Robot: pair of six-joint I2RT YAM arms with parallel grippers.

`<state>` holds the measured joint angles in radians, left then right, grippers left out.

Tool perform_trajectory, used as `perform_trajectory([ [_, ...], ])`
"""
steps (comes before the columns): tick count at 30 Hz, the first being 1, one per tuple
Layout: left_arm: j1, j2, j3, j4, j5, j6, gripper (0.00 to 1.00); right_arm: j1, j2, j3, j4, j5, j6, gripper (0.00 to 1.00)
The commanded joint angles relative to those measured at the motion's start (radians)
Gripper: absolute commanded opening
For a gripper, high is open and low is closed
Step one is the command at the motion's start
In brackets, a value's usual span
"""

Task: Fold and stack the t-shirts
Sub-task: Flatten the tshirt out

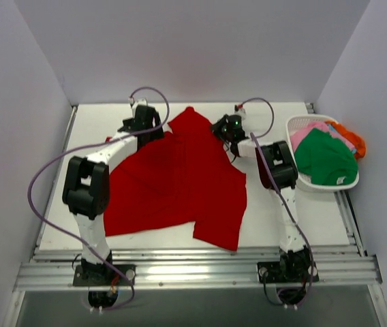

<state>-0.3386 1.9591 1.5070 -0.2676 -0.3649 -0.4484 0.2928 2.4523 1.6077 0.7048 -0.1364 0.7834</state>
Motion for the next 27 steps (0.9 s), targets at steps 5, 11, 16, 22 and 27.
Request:
perform_trajectory([
  [5,0.013,-0.028,-0.025,0.044,-0.014,0.024,0.94,-0.083,0.001,0.038,-0.165,0.095,-0.016,0.00],
  [11,0.019,-0.012,-0.022,0.051,-0.002,0.022,0.94,-0.126,-0.052,0.035,-0.244,0.213,-0.022,0.00],
  [16,0.019,-0.008,-0.025,0.059,0.001,0.022,0.94,-0.149,-0.035,0.069,-0.297,0.221,-0.023,0.00],
  [22,0.024,-0.009,-0.030,0.056,-0.002,0.022,0.94,-0.150,-0.032,0.067,-0.360,0.300,-0.003,0.00],
  [27,0.030,-0.028,-0.048,0.054,-0.006,0.022,0.94,-0.153,-0.047,0.075,-0.422,0.336,0.011,0.05],
])
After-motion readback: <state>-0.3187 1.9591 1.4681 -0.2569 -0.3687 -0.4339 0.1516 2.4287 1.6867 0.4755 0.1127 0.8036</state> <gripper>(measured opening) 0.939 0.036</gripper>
